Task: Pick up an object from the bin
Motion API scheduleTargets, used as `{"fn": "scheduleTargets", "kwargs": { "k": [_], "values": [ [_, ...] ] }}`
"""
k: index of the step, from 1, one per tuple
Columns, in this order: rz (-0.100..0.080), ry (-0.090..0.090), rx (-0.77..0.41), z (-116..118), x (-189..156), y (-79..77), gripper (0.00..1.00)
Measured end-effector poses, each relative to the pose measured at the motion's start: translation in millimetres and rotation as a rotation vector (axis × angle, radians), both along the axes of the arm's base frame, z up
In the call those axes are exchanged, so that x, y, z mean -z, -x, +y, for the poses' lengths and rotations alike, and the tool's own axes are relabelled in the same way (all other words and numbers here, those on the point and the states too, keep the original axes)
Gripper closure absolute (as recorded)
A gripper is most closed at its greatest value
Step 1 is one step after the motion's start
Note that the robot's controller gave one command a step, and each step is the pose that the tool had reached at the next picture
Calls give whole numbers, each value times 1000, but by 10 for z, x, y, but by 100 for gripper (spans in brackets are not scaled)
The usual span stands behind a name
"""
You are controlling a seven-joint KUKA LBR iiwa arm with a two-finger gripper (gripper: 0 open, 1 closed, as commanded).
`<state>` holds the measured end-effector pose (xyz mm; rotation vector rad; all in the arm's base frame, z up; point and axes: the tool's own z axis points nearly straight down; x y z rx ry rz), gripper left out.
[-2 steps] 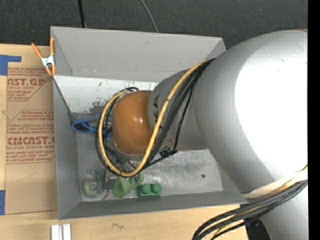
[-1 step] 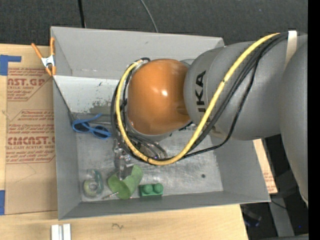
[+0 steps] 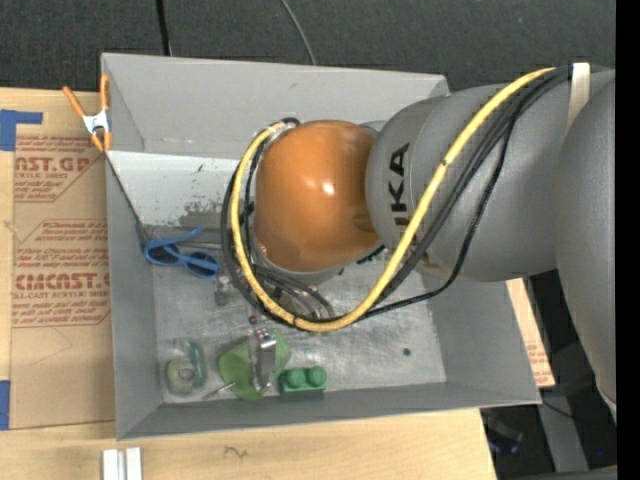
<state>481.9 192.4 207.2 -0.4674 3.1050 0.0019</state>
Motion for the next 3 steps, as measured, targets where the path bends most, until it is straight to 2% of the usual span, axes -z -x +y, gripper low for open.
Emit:
{"fn": "scheduleTargets", "kwargs": {
  "k": [1, 2, 3],
  "values": [
    [-5, 1, -422, -215, 1269, -109, 0],
    [-2, -1, -421, -206, 1258, -100, 100],
    [-9, 1, -416, -372, -278, -191, 100]
  ]
}}
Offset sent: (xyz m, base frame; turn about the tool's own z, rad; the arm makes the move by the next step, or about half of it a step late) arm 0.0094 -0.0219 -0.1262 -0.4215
